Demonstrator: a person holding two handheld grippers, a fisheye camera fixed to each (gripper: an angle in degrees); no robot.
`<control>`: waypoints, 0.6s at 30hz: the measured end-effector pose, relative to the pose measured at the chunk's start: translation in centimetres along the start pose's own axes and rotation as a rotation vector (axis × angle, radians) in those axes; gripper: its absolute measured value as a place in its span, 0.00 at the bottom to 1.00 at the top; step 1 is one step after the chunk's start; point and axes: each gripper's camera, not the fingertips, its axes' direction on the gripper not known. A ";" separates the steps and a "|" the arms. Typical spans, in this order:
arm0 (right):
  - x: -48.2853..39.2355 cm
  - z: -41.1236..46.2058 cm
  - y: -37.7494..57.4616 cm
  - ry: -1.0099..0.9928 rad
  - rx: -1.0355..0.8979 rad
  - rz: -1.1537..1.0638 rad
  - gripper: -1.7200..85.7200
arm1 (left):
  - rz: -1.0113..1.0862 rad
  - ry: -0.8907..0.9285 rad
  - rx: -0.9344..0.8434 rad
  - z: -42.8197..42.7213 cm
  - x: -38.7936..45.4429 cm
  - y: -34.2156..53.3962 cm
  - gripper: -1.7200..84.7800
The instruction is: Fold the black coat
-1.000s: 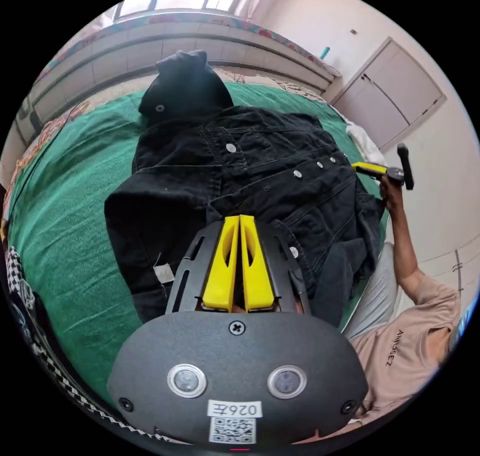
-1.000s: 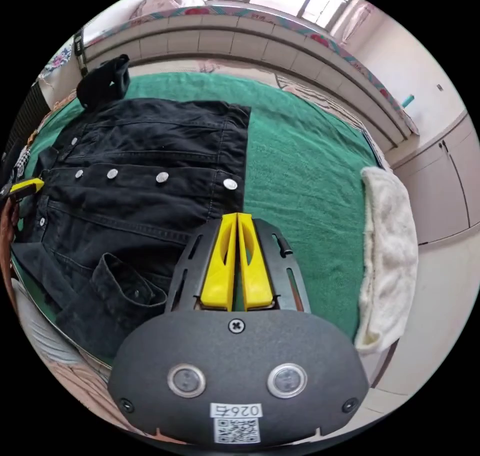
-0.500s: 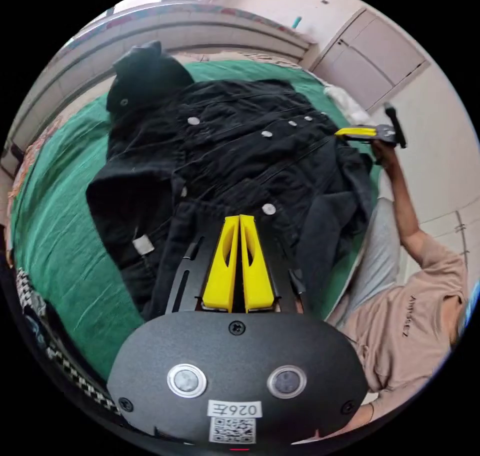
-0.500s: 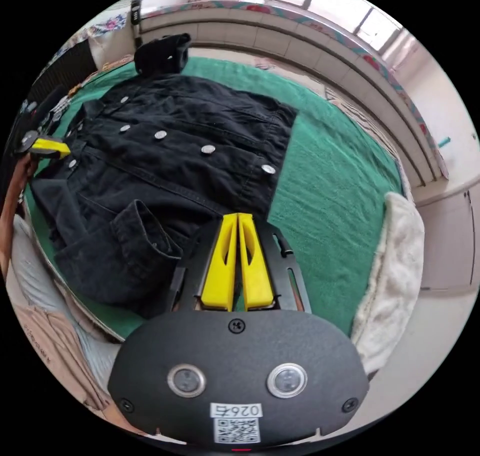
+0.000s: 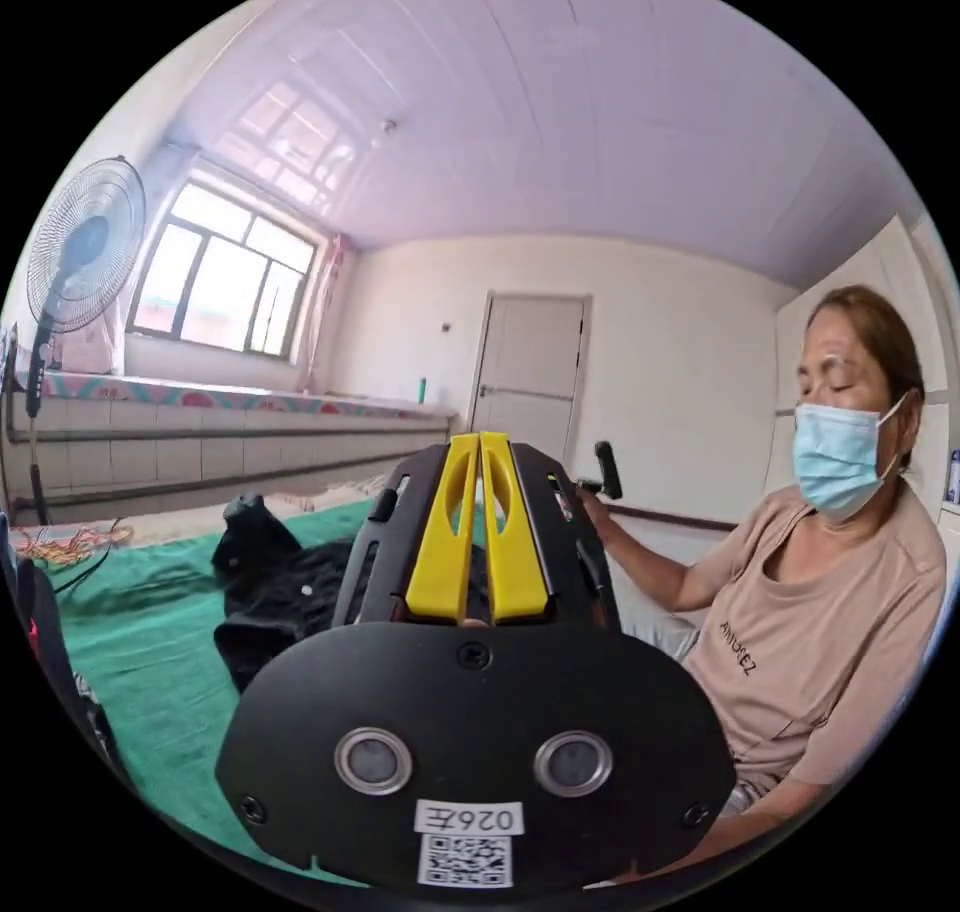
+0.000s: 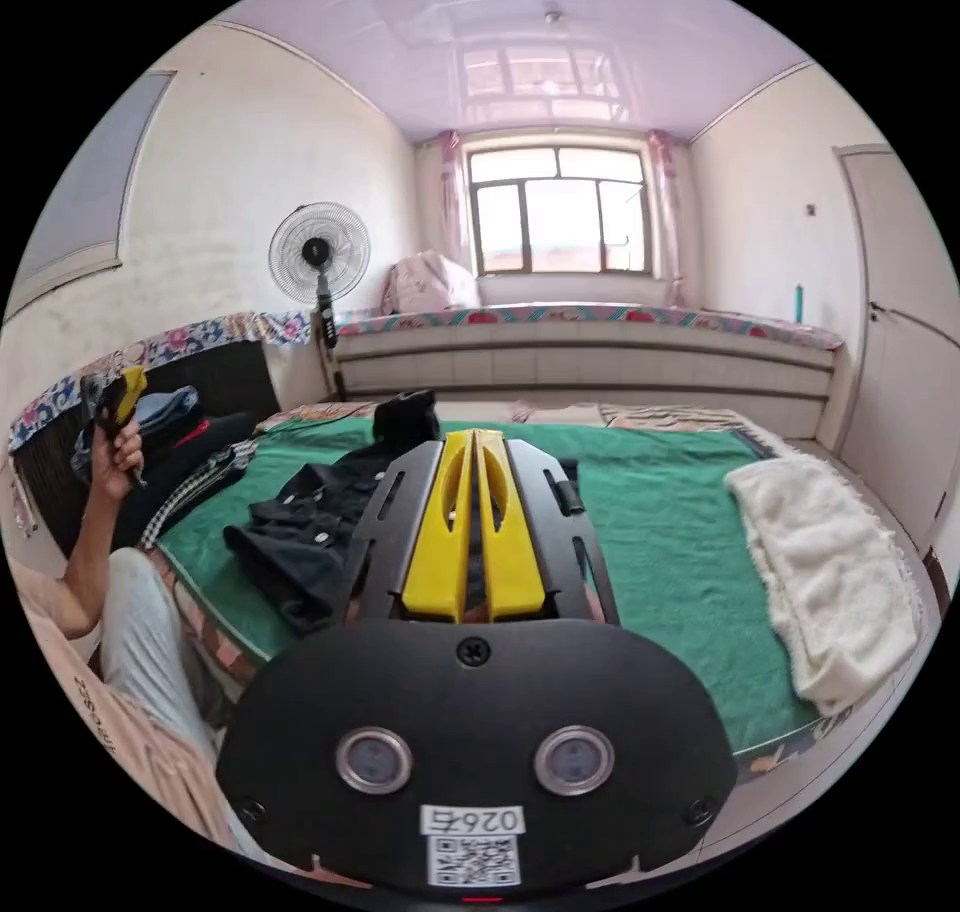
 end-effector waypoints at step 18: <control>14.1 34.7 0.6 0.148 -0.585 0.181 0.10 | 0.272 -0.175 -0.750 22.8 9.9 7.0 0.18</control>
